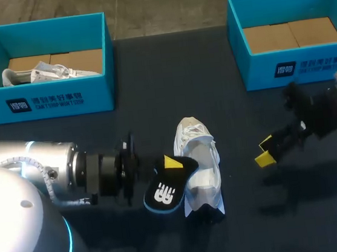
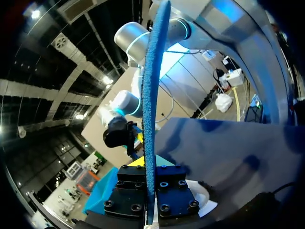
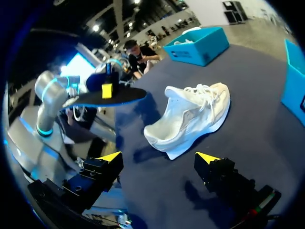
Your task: Take the shoe out of the shoebox, open the shoe tongue, remove and reinsert the insole, then place the shoe into the shoebox
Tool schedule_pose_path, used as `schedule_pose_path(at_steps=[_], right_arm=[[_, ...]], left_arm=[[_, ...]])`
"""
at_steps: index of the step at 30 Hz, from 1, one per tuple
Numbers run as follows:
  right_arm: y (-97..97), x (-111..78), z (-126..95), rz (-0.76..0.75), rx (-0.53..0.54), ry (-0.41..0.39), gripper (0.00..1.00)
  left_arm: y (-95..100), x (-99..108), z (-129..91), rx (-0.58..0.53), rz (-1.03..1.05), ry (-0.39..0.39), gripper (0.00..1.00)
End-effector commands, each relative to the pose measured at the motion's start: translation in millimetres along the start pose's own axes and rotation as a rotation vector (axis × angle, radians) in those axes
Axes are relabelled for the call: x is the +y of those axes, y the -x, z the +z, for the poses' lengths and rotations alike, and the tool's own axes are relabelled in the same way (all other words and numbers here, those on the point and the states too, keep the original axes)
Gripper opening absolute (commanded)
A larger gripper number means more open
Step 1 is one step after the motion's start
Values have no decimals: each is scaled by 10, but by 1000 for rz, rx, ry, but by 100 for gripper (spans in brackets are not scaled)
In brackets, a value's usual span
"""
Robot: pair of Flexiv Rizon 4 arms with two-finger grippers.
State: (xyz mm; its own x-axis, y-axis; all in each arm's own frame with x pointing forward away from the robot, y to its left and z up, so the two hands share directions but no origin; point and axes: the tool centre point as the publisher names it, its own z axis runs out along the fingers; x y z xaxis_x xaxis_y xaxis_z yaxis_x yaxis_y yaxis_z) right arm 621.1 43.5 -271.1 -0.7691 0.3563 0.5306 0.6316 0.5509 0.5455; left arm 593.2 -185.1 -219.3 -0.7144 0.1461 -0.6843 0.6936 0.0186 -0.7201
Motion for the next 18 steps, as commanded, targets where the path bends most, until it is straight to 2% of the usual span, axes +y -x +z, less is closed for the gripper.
schedule_pose_path(at_steps=[1,8,13,18], right_arm=[[-55,-46,63,-44,-29,-9,100],[-124,-124,147,-165,-66,-50,100],[-142,-171,193,-209,-117,-85,100],[-166,-204,225,-221,-167,-83,100]], left_arm=[[-61,6,22,6,-24,8,0],[-167,19,-60,-5,-106,5,0],[-227,47,-97,-23,-143,8,0],[-296,54,-105,-15,-185,-7,0]])
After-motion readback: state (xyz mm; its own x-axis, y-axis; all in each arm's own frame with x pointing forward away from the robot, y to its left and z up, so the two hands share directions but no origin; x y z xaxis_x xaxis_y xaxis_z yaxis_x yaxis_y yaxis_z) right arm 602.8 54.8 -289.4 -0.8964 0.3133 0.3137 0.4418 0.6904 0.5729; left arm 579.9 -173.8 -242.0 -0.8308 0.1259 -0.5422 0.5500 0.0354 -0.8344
